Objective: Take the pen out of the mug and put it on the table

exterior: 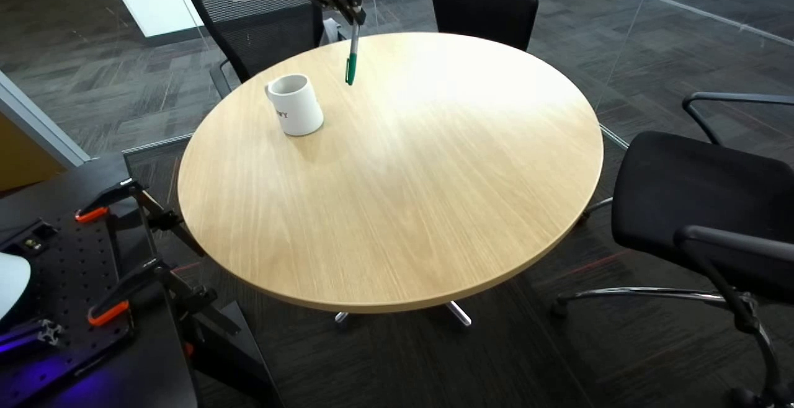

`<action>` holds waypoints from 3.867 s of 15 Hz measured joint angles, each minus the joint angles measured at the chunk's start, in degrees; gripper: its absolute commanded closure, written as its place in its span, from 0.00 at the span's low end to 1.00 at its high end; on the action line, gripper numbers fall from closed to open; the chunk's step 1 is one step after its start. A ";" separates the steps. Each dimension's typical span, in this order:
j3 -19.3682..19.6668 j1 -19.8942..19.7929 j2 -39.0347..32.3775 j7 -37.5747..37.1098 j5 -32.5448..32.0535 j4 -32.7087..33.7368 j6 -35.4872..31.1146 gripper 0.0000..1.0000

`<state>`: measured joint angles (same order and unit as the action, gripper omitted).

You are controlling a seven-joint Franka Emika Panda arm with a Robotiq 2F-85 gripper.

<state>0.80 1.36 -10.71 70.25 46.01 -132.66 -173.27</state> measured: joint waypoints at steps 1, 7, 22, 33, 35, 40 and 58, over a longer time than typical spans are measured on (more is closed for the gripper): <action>0.93 0.67 -1.10 -4.65 -3.18 -0.28 -1.22 0.97; 16.33 9.96 -4.91 -26.51 -21.40 0.06 1.77 0.97; 0.76 -5.30 -9.29 -44.02 -41.06 12.21 21.27 0.97; 0.39 -8.12 -22.39 -46.12 -41.49 22.84 25.62 0.97; -0.05 -8.70 -24.83 -46.16 -41.49 24.28 25.62 0.97; -1.09 -9.71 -30.06 -47.17 -41.49 27.92 25.75 0.97; 0.60 -7.91 -18.68 -53.84 -48.40 18.74 17.21 0.00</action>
<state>1.40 -6.55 -29.38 16.40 -2.40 -113.91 -156.06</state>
